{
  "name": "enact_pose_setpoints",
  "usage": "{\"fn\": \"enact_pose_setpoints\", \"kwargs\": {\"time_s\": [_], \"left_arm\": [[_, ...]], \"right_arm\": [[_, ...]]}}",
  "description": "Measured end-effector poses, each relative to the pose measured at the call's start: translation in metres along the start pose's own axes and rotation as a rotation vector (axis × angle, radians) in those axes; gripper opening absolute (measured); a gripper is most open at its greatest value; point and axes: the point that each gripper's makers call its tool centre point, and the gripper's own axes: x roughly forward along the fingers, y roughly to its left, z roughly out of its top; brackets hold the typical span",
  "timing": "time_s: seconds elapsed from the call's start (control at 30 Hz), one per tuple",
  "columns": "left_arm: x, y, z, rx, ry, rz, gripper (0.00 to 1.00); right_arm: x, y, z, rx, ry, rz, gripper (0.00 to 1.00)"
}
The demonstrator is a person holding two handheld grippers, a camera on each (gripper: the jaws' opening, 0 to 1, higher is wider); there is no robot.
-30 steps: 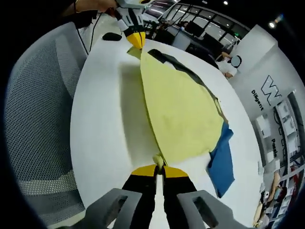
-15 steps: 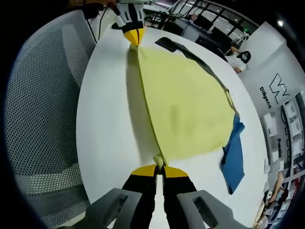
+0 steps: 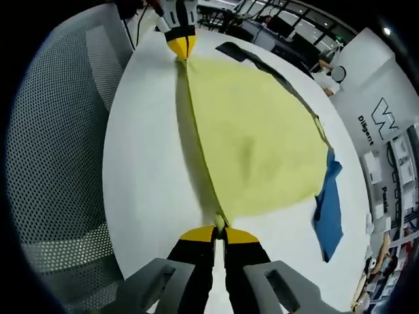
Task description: Fold the garment on the visible template until the final outline fits inside the template.
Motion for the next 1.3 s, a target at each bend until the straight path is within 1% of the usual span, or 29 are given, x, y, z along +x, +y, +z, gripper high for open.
{"fn": "enact_pose_setpoints", "kwargs": {"time_s": [0.07,0.1,0.13,0.17,0.23,0.27,0.3,0.37,0.4,0.47,0.5,0.53,0.6,0.63,0.67,0.77,0.8,0.87,0.93,1.0,1.13,1.17,1.3], "left_arm": [[0.000,-0.001,-0.003,-0.001,0.004,-0.001,0.03],[-0.001,-0.001,-0.004,-0.010,0.004,0.002,0.06],[-0.003,-0.001,-0.004,-0.022,-0.004,0.001,0.11],[-0.006,-0.003,-0.002,-0.062,-0.024,-0.010,0.14],[-0.011,-0.002,0.002,-0.127,-0.063,-0.013,0.19],[-0.015,0.000,0.005,-0.155,-0.094,-0.016,0.20],[-0.019,0.003,0.007,-0.189,-0.117,-0.009,0.21],[-0.026,0.009,0.009,-0.214,-0.142,0.008,0.26],[-0.029,0.013,0.009,-0.234,-0.147,0.024,0.28],[-0.033,0.019,0.008,-0.243,-0.151,0.045,0.33],[-0.034,0.022,0.007,-0.251,-0.153,0.058,0.35],[-0.035,0.026,0.006,-0.265,-0.157,0.071,0.37],[-0.037,0.036,0.003,-0.301,-0.165,0.098,0.38],[-0.038,0.039,0.001,-0.310,-0.165,0.103,0.38],[-0.038,0.043,-0.004,-0.333,-0.156,0.112,0.38],[-0.037,0.050,-0.011,-0.354,-0.143,0.128,0.36],[-0.036,0.052,-0.016,-0.376,-0.131,0.135,0.35],[-0.033,0.053,-0.022,-0.391,-0.111,0.135,0.34],[-0.030,0.055,-0.028,-0.410,-0.089,0.149,0.33],[-0.027,0.056,-0.035,-0.418,-0.069,0.158,0.31],[-0.026,0.057,-0.039,-0.404,-0.050,0.183,0.31],[-0.026,0.057,-0.039,-0.403,-0.051,0.183,0.31],[-0.025,0.056,-0.038,-0.419,-0.056,0.176,0.30]], "right_arm": [[-0.002,0.003,0.003,0.099,-0.025,0.023,0.00],[-0.006,0.002,0.007,0.158,-0.056,0.021,0.00],[-0.009,0.000,0.009,0.191,-0.075,0.019,0.00],[-0.013,0.000,0.011,0.240,-0.094,0.027,0.00],[-0.020,-0.005,0.014,0.332,-0.126,0.021,0.07],[-0.023,-0.007,0.016,0.368,-0.140,0.016,0.11],[-0.026,-0.009,0.017,0.397,-0.154,0.011,0.15],[-0.030,-0.014,0.019,0.455,-0.176,0.000,0.20],[-0.033,-0.016,0.021,0.494,-0.197,0.000,0.21],[-0.036,-0.021,0.023,0.558,-0.225,-0.006,0.22],[-0.036,-0.022,0.023,0.587,-0.232,-0.007,0.22],[-0.035,-0.025,0.022,0.634,-0.236,-0.015,0.22],[-0.034,-0.029,0.020,0.666,-0.238,-0.032,0.21],[-0.032,-0.032,0.016,0.678,-0.224,-0.045,0.21],[-0.031,-0.035,0.013,0.687,-0.219,-0.065,0.21],[-0.026,-0.043,0.004,0.759,-0.209,-0.098,0.19],[-0.024,-0.044,0.001,0.772,-0.206,-0.103,0.19],[-0.017,-0.047,-0.006,0.808,-0.188,-0.114,0.19],[-0.010,-0.048,-0.014,0.823,-0.164,-0.112,0.18],[-0.005,-0.046,-0.021,0.819,-0.130,-0.119,0.18],[0.002,-0.037,-0.022,0.823,-0.115,-0.101,0.19],[0.004,-0.033,-0.021,0.817,-0.104,-0.087,0.19],[0.005,-0.026,-0.013,0.803,-0.111,-0.070,0.20]]}}
